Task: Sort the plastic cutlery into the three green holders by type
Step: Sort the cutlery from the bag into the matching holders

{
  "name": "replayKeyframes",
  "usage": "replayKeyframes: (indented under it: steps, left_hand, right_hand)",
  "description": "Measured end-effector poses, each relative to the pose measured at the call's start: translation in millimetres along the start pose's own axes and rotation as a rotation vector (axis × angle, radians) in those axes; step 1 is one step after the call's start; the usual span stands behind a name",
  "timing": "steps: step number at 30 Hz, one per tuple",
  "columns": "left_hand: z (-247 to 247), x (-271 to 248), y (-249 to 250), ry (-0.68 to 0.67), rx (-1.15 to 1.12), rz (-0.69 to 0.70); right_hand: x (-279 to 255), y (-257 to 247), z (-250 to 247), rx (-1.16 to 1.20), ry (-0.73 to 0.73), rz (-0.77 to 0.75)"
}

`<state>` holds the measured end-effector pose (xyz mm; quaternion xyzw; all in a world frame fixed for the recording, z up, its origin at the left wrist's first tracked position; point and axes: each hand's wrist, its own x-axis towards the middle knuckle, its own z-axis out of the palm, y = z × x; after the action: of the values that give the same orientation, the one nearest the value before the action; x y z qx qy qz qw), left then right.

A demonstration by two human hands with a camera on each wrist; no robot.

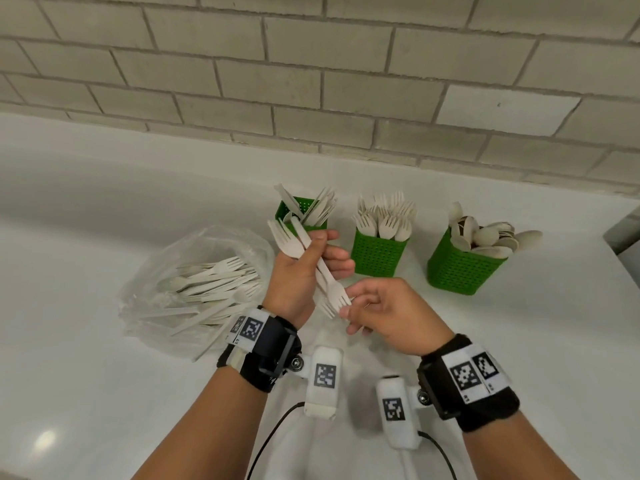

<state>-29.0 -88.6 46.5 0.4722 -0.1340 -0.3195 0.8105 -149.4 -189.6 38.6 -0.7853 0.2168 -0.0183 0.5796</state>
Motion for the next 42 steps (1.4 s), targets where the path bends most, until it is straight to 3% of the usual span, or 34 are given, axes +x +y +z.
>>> replayKeyframes:
  steps: [6, 11, 14, 16, 20, 23, 27, 32, 35, 39, 42]
  left_hand:
    - [-14, 1, 4, 0.078, -0.111, -0.029]
    - [-11, -3, -1, -0.02, 0.025, -0.118]
    - [-10, -5, -3, -0.037, 0.051, -0.121]
    - [-11, -4, -3, -0.028, 0.082, -0.123]
    - [-14, -4, -1, -0.053, 0.267, -0.08]
    - [-12, -9, -1, -0.209, 0.38, -0.106]
    - [-8, -16, -4, -0.421, 0.456, -0.161]
    - [-7, -25, -3, -0.53, 0.508, -0.231]
    - [-4, -28, -2, -0.545, 0.513, -0.205]
    - [1, -26, 0, -0.411, 0.497, -0.115]
    - [0, -21, -2, -0.352, 0.389, -0.129]
  right_hand:
    - [7, -1, -23, 0.262, 0.369, -0.054]
    - [8, -16, -37, 0.465, 0.639, -0.374]
    - [6, -29, -50, 0.492, 0.748, -0.49]
    - [1, -36, -57, 0.447, 0.706, -0.539]
    - [-7, -46, -48, 0.361, 0.471, -0.562]
    - [-3, -44, -34, 0.31, 0.317, -0.485]
    - [8, -37, -19, 0.431, 0.243, -0.351]
    - [11, -27, -10, 0.474, 0.196, -0.274]
    - [10, -23, -6, 0.444, 0.225, -0.274]
    - [10, -23, -12, 0.391, 0.352, -0.337]
    - [13, -22, -16, 0.407, 0.425, -0.353]
